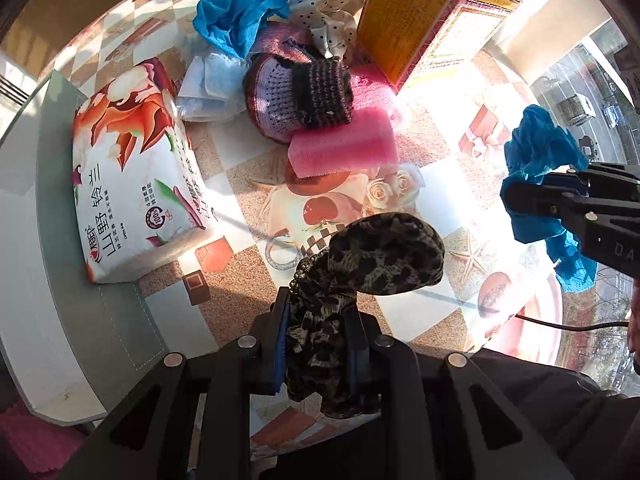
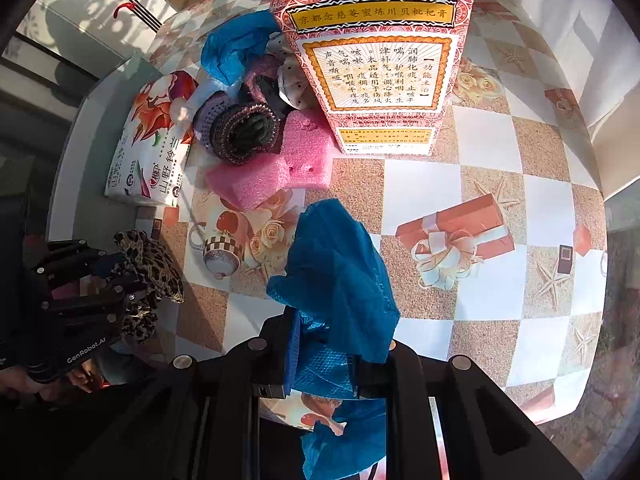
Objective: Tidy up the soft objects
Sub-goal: 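Lift the scrunchie with the left gripper while the right gripper lifts the shoe covers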
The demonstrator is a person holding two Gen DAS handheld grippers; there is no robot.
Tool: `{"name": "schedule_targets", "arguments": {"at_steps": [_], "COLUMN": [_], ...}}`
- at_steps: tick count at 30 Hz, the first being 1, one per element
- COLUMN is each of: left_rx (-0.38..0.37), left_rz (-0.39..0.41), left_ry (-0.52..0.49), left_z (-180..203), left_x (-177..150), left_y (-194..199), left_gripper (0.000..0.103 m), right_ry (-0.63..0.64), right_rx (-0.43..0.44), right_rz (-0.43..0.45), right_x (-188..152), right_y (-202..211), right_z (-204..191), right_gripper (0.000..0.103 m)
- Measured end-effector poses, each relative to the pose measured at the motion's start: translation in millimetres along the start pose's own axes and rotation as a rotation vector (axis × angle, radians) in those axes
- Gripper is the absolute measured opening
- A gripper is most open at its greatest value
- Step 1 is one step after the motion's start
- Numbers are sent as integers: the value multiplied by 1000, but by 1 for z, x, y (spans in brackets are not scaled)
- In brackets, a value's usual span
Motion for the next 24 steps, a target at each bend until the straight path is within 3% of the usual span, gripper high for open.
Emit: {"name": "schedule_targets", "arguments": {"at_steps": [10,24], "left_rx": [114,189], "left_rz": [57,81], "left_ry": [-61,7], "left_z": [18,15], "left_x": [44,52], "left_y": [32,61], "left_gripper": [25,25], "right_ry": [-130,-185], "right_rx": [-11,-2], "right_rz": [58,118], "right_x": [1,21], "right_y": [40,66], "right_z": [44,61], "right_gripper": [21,21]}}
Point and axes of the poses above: each gripper's, at about its wrist camera, not at the fingertips, and y roughly against the way its jaws point, z to its right, x to its top, the point moved 8 cm from there along -y, roughly the way its jaws point, and after that the axes turned 7 degrees about -x, right-handed, at the moved point
